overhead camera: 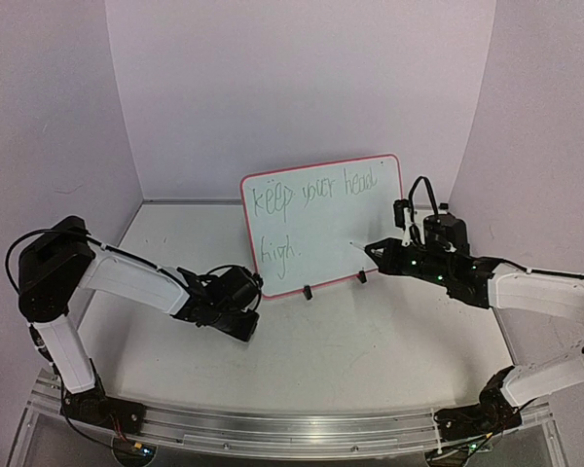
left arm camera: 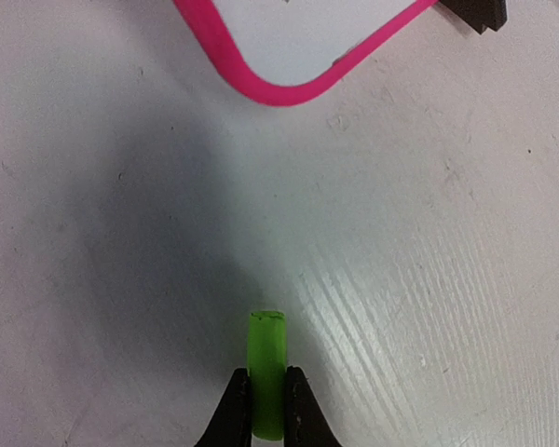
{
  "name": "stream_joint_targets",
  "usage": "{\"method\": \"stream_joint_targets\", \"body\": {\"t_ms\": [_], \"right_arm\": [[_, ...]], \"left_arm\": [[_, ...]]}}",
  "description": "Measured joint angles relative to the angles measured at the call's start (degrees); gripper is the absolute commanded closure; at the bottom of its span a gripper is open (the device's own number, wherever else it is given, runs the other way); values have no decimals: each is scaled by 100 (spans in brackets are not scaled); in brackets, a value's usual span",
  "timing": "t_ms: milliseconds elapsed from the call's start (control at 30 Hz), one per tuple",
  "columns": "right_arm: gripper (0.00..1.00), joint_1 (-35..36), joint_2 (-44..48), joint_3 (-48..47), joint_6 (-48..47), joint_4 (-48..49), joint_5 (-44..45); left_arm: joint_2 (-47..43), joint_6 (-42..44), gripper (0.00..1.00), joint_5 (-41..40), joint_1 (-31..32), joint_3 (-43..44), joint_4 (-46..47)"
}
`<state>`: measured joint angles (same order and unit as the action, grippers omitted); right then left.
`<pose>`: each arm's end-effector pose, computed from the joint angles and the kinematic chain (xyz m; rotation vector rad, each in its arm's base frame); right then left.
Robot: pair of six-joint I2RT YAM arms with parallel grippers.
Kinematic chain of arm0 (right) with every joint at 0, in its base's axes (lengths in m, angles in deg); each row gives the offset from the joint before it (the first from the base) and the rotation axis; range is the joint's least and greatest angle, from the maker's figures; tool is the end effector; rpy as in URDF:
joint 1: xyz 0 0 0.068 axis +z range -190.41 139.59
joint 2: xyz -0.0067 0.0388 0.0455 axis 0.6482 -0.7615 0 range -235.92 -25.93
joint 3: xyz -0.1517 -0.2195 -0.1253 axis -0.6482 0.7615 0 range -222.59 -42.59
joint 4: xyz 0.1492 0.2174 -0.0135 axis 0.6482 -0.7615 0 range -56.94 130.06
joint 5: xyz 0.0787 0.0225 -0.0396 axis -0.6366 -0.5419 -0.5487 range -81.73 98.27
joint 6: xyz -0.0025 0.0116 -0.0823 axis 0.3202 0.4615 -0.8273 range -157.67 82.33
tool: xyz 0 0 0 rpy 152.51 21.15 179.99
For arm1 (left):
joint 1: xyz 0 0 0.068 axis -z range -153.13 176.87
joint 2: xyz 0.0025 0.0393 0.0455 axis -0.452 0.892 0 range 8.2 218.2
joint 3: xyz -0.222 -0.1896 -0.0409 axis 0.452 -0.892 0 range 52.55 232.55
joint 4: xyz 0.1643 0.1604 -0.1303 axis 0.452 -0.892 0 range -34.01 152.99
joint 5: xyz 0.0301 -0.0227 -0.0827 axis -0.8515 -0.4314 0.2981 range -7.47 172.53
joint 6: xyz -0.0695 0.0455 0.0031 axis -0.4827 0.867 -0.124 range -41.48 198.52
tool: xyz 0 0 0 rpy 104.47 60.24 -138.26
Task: Write a sentence on the whiteboard
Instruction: Pick up the pen cap from the center of the board.
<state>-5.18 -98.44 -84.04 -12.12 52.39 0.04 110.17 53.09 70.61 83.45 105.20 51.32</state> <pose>0.2516 0.1904 0.2638 -0.2696 1.9693 0.8429 0.2091 -0.2894 0.1183 0.6346 2.5392 -0.2376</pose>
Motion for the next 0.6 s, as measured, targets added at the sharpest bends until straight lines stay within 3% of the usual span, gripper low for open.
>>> {"method": "stream_joint_targets", "body": {"t_ms": [367,600], "right_arm": [[100,-801,294,-123,-87,-479,-1760],[100,-995,98,-669,-188,-973,-3522]], "left_arm": [[-1798,775,100,860,-19,-402,-452],[-2350,1901,100,2708,-479,232,-1155]]}}
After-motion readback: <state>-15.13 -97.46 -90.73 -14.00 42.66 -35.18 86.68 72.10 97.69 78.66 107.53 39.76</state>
